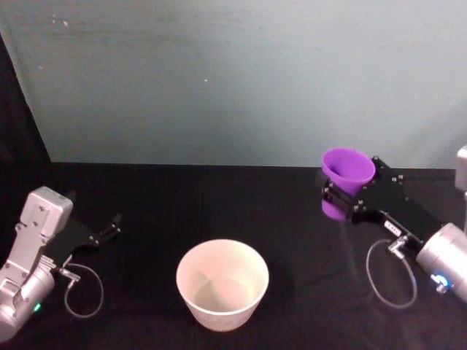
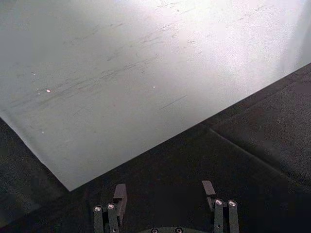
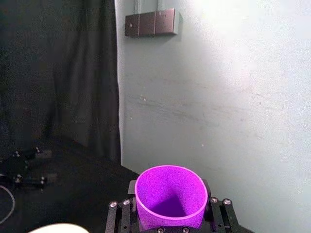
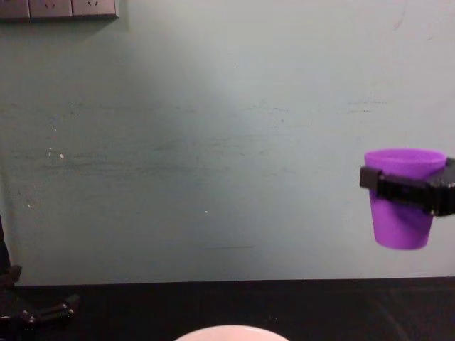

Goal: Pick up the cup and pour the mung beans from the cup into the bowl.

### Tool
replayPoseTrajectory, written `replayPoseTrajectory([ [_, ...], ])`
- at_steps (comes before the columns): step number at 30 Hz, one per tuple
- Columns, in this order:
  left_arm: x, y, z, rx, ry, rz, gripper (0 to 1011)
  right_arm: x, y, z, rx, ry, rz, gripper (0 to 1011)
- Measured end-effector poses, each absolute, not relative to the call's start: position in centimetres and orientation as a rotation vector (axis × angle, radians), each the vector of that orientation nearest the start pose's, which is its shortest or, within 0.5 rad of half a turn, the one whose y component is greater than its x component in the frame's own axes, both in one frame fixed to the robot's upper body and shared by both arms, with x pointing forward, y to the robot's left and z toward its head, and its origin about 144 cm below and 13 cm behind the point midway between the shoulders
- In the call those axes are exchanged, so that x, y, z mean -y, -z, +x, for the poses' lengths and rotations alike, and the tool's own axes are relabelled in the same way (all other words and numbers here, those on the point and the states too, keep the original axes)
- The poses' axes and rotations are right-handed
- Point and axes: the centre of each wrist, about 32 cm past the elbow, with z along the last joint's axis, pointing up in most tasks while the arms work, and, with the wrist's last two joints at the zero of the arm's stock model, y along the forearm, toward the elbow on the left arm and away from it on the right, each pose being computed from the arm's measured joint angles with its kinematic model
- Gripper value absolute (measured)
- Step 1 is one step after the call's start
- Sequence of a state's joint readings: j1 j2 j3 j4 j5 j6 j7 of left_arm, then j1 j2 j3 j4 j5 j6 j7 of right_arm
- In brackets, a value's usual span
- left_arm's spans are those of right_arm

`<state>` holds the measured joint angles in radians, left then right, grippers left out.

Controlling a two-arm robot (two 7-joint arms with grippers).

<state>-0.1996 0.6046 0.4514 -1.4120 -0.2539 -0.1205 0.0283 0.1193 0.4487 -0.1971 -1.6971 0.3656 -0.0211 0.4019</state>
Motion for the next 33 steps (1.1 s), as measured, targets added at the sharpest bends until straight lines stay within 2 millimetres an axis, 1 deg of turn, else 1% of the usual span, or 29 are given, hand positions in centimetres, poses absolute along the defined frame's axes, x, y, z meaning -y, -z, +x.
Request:
replayPoseTrajectory([
  [7, -31.0, -114.0, 48.9, 0.285, -1.248, 0.304, 1003, 28.5, -124.0, 48.2, 0.197, 0.918, 0.037, 739],
  [11, -31.0, -114.0, 48.9, 0.285, -1.248, 0.304, 1003, 28.5, -124.5, 48.1, 0.2, 0.913, 0.039, 739],
  [33, -31.0, -114.0, 48.9, 0.285, -1.248, 0.304, 1003, 28.5, -124.3, 48.1, 0.199, 0.915, 0.038, 739],
])
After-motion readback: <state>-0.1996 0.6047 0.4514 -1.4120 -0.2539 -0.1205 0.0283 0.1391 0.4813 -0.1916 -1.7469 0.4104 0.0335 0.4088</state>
